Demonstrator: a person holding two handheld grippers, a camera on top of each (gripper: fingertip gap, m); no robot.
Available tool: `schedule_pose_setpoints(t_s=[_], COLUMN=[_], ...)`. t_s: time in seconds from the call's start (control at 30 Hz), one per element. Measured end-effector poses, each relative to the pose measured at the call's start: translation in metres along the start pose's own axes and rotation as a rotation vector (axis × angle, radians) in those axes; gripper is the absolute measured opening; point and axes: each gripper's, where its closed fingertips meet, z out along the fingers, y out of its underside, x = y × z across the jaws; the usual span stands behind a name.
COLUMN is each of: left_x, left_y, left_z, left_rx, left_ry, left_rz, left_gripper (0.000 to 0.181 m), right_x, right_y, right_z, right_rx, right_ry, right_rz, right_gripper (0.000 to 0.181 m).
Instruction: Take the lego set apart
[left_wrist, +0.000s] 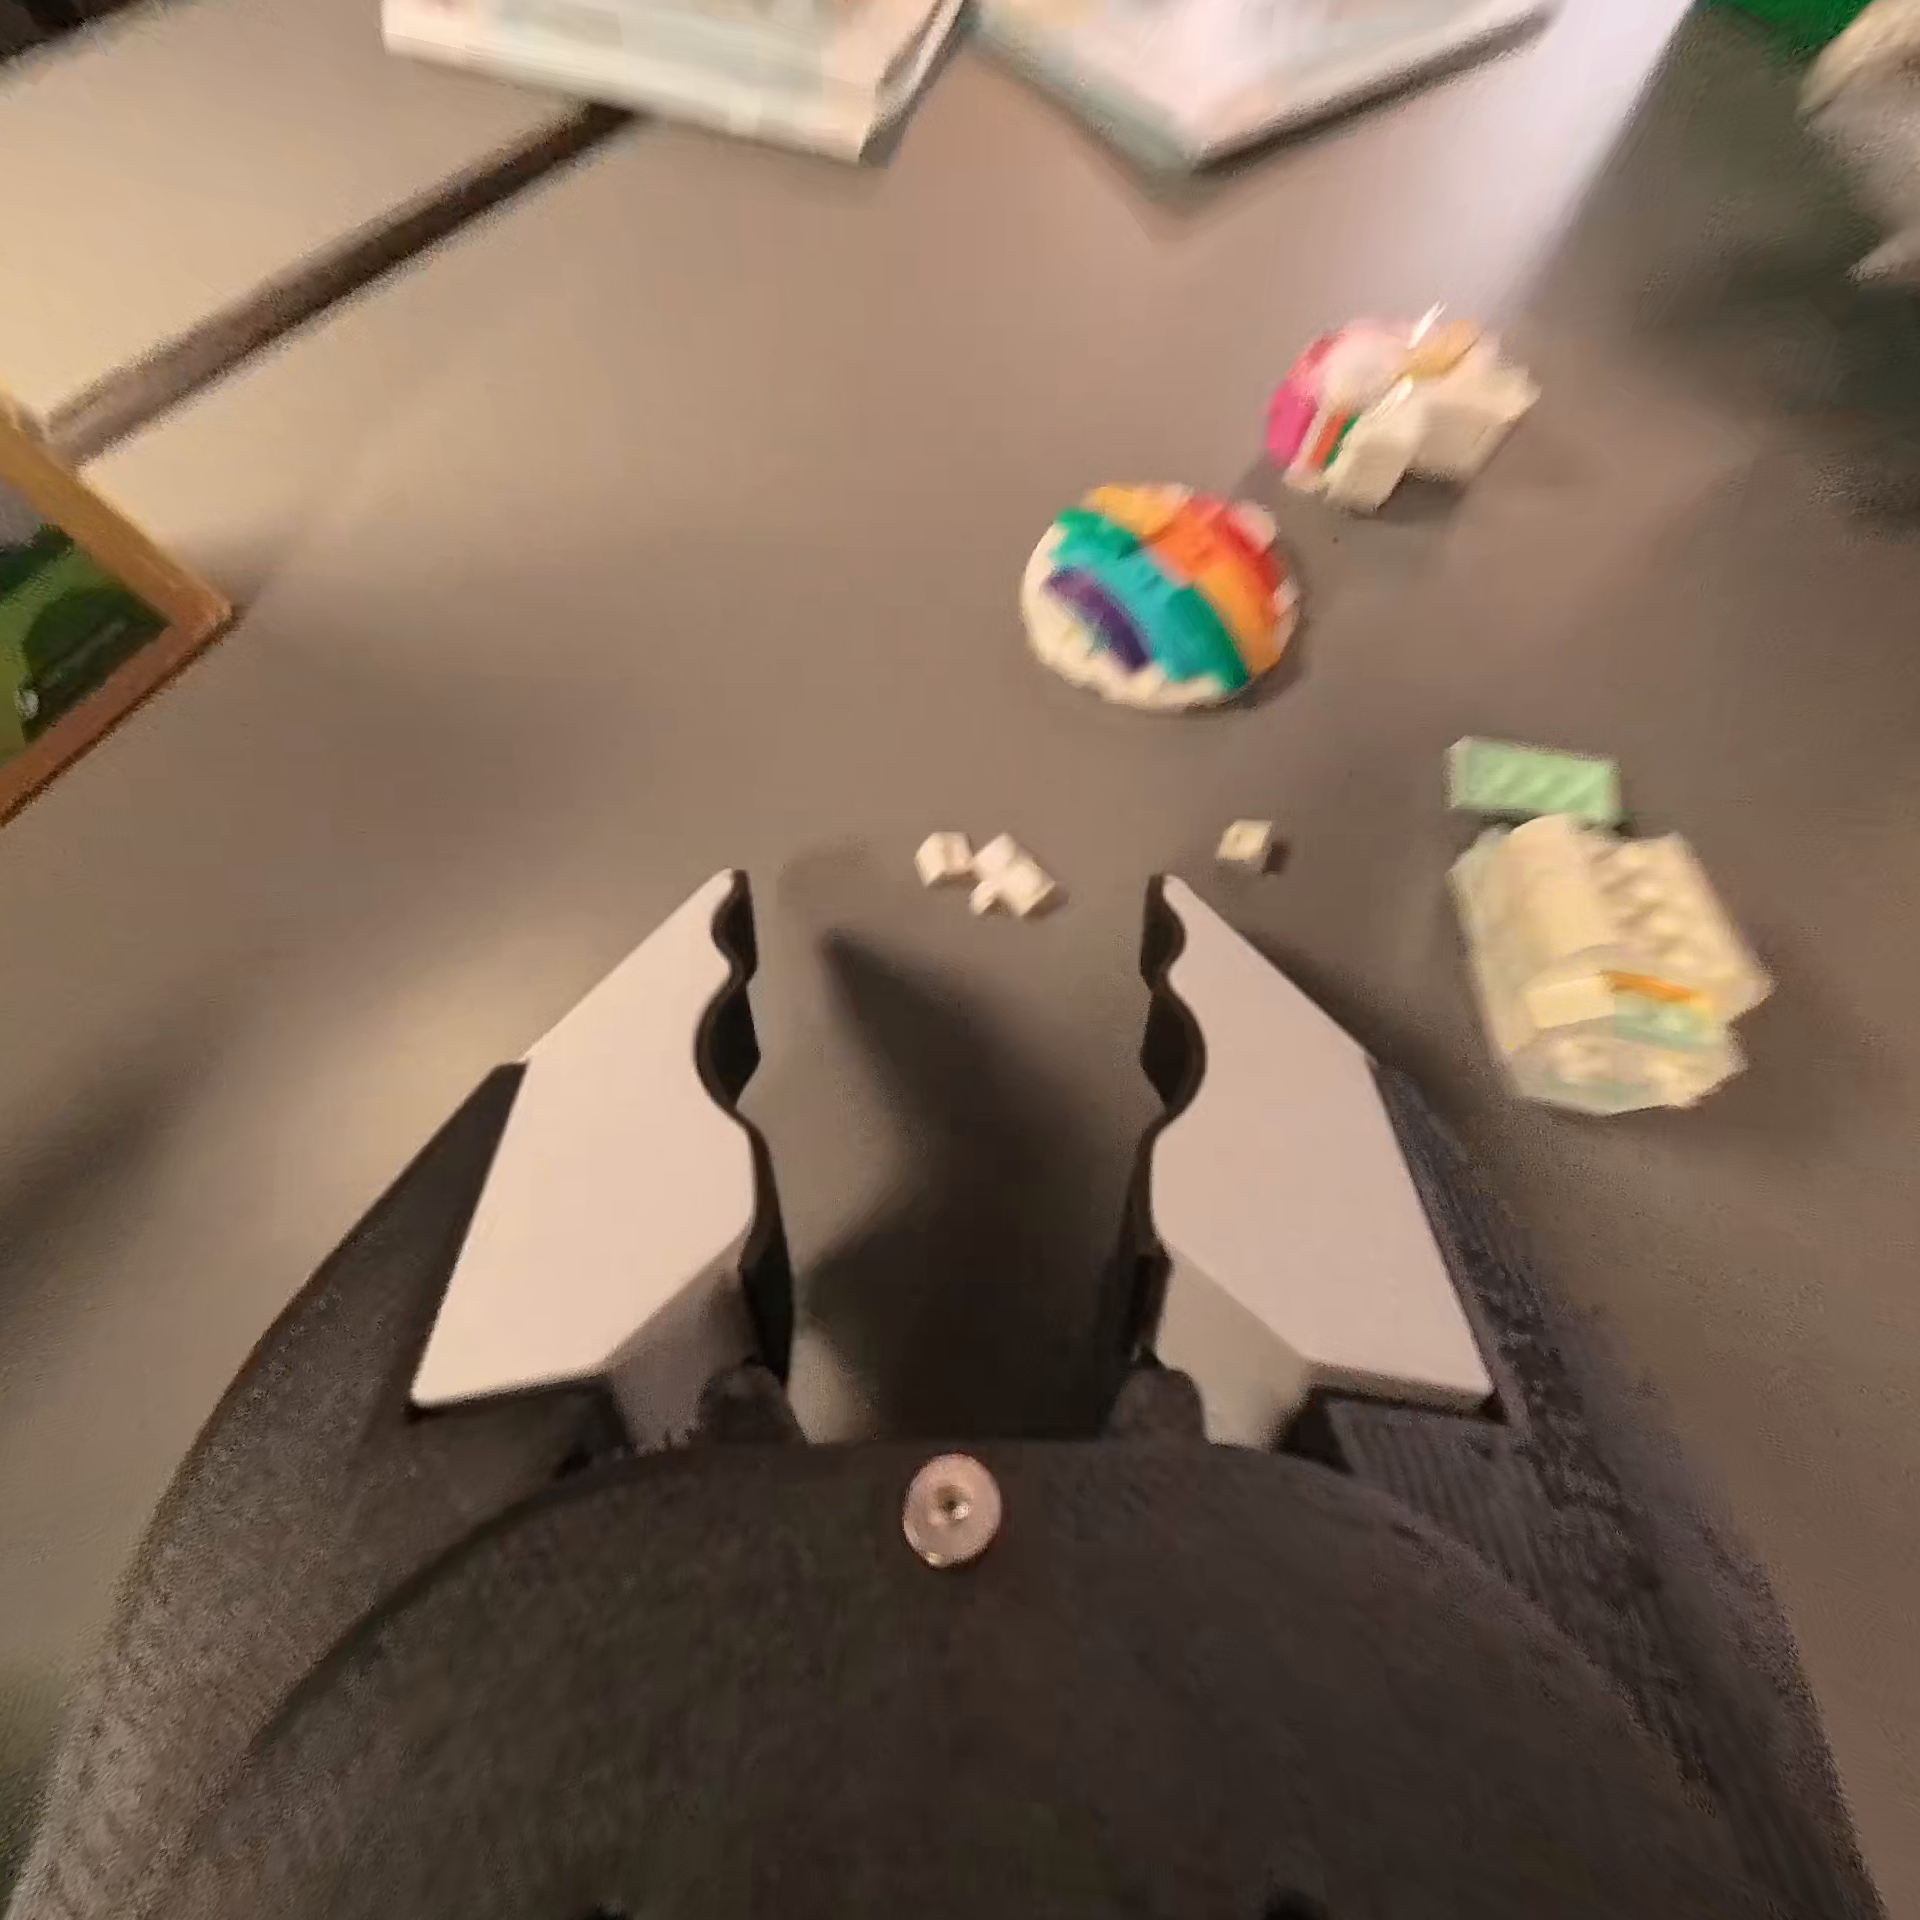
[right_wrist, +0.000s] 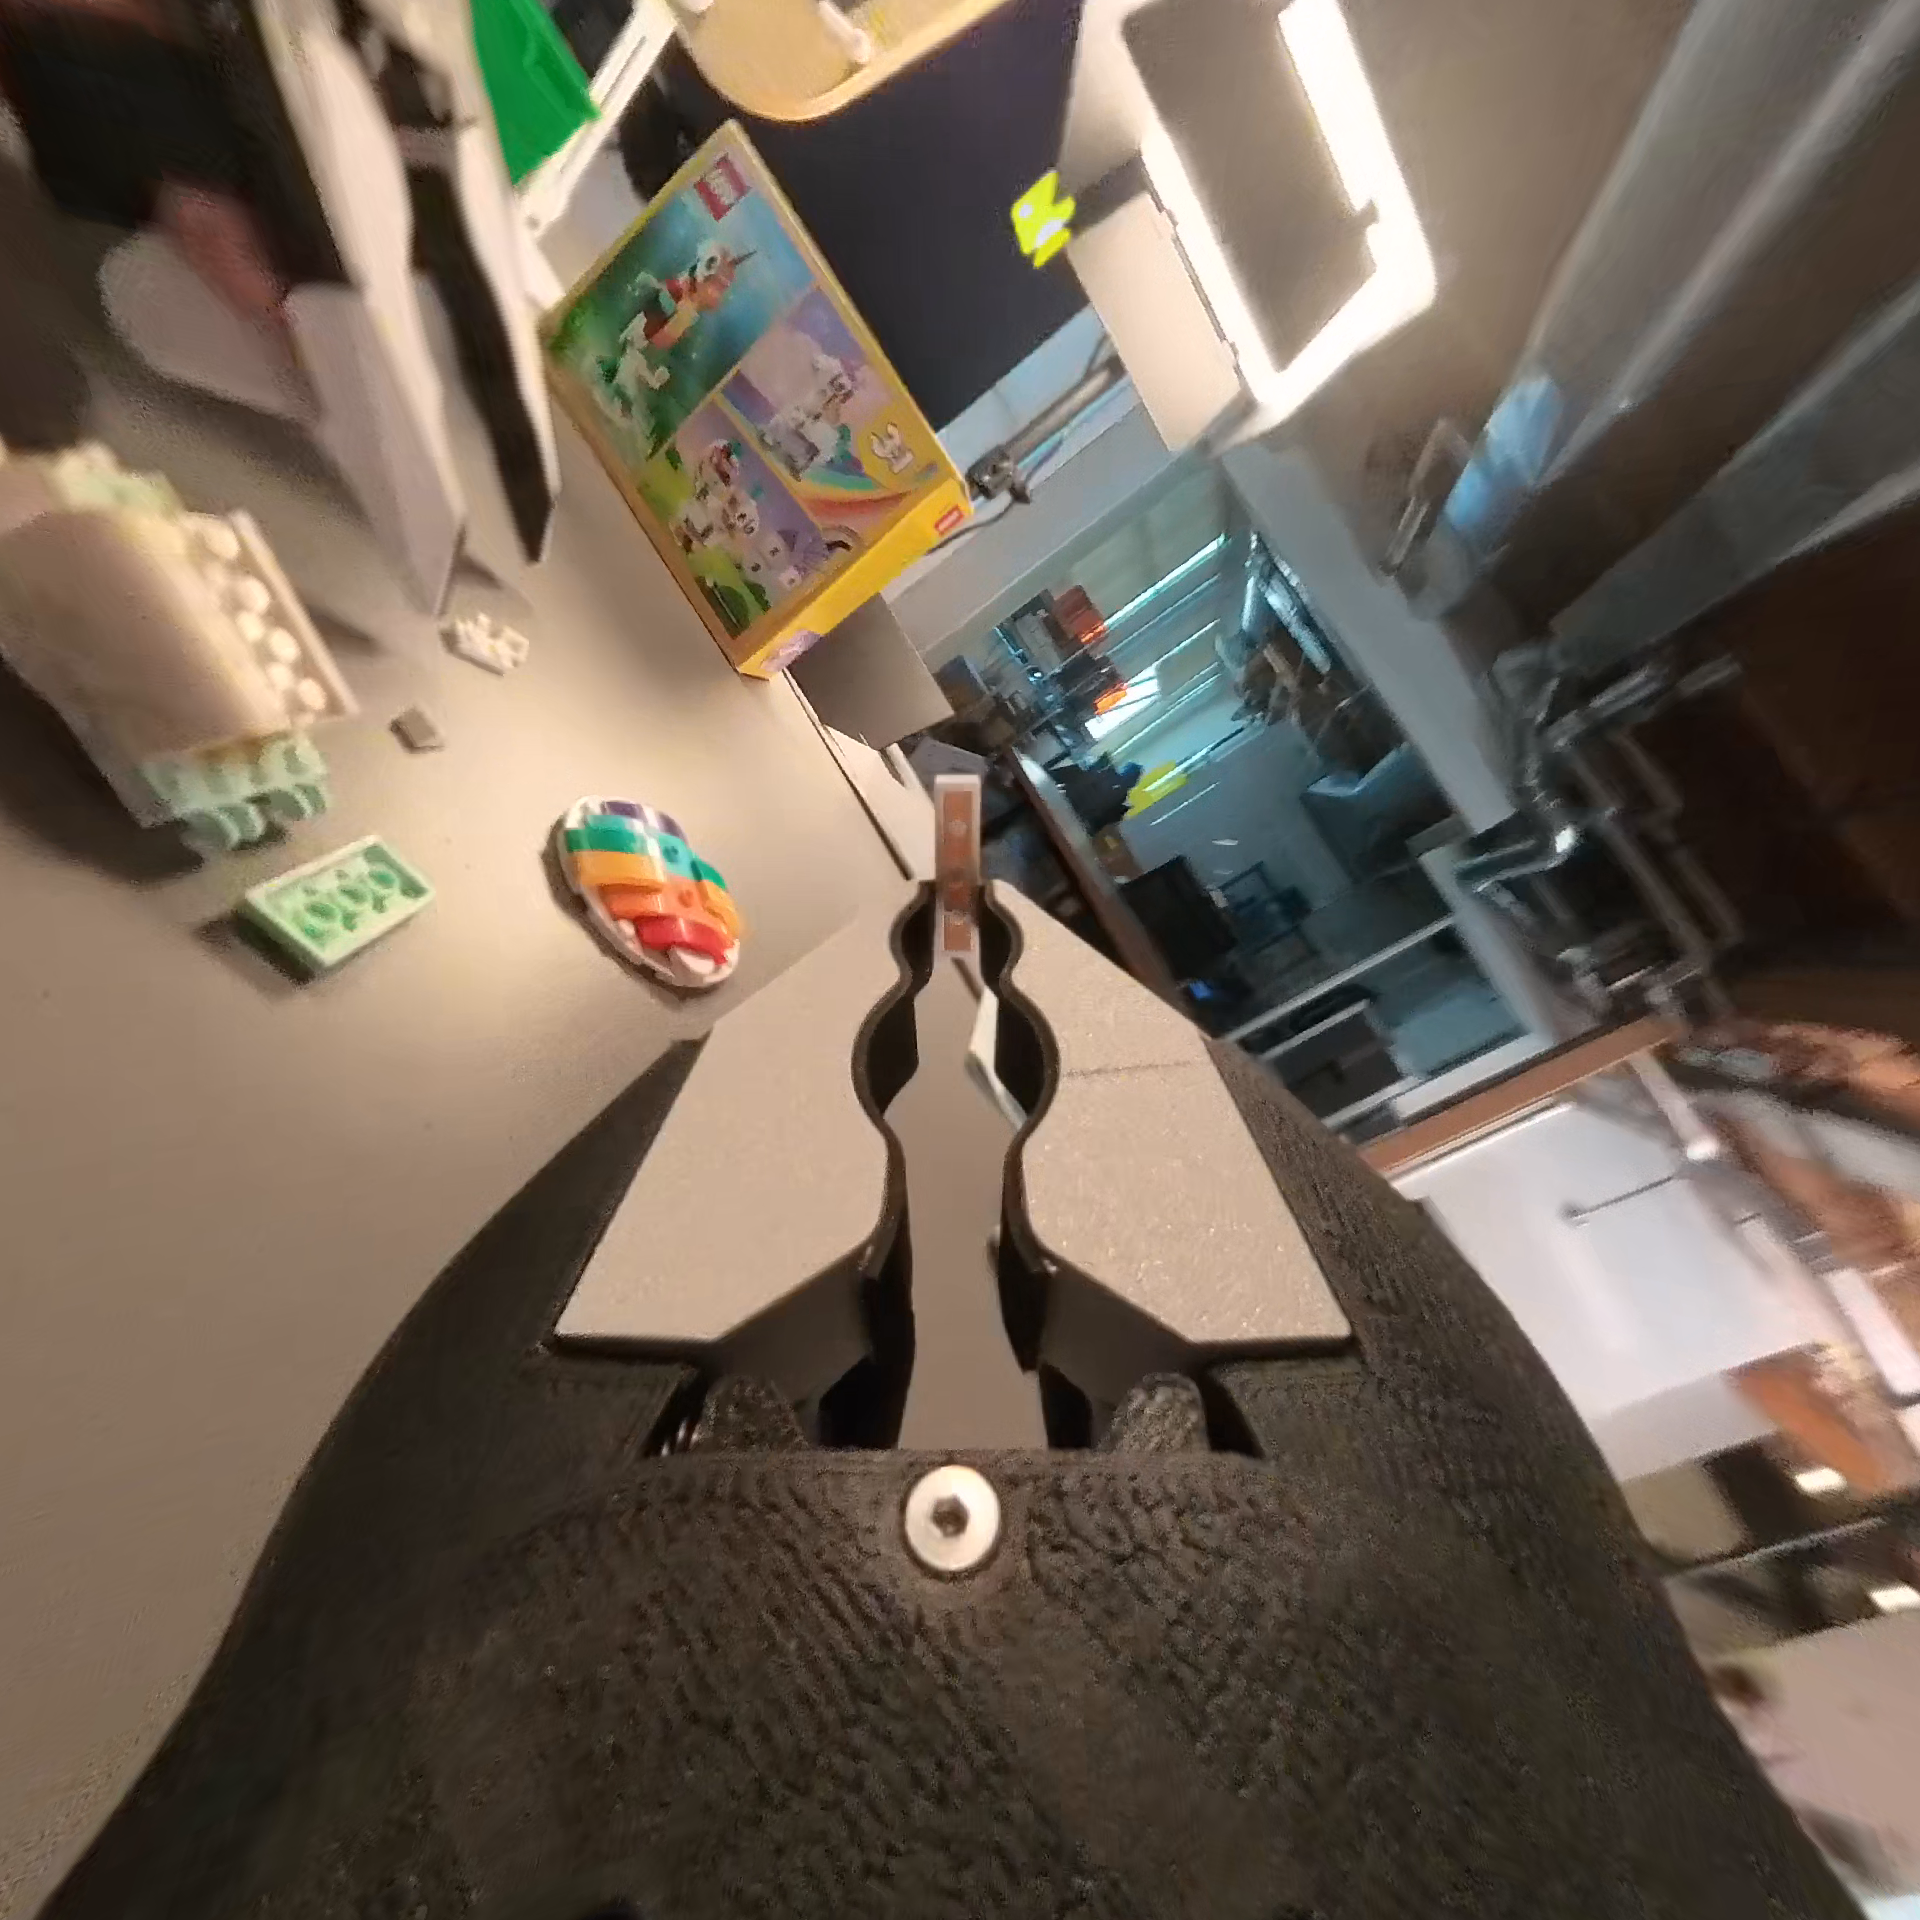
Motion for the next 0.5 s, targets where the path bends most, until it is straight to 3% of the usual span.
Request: schedule_pose_setpoints(t_s=[0.13,0.2,0.27,0.4,0.43,0.5], left_x=[0.059,0.088,0.107,0.123,0.126,0.119], left_y=[-0.047,-0.057,-0.057,-0.047,-0.046,-0.047], left_z=[-0.02,-0.029,-0.028,-0.017,-0.018,-0.017], left_rx=[0.296,0.355,0.346,0.289,0.298,0.306], left_ry=[0.307,0.475,0.557,0.51,0.504,0.403], left_rz=[-0.025,-0.056,-0.061,0.101,0.145,0.222], left_gripper=[0.062,0.052,0.046,0.034,0.023,0.018], right_x=[-0.027,-0.038,-0.049,-0.061,-0.061,-0.06], right_y=[-0.02,-0.029,-0.039,-0.052,-0.051,-0.05], right_z=[0.005,0.007,0.008,0.008,0.008,0.008], right_rx=[0.009,0.021,0.052,0.091,0.082,0.085], right_ry=[-0.012,-0.011,-0.025,-0.04,-0.036,-0.042], right_rz=[-0.344,-0.456,-0.513,-0.55,-0.561,-0.535], right_gripper=[0.006,0.006,0.006,0.006,0.006,0.007])
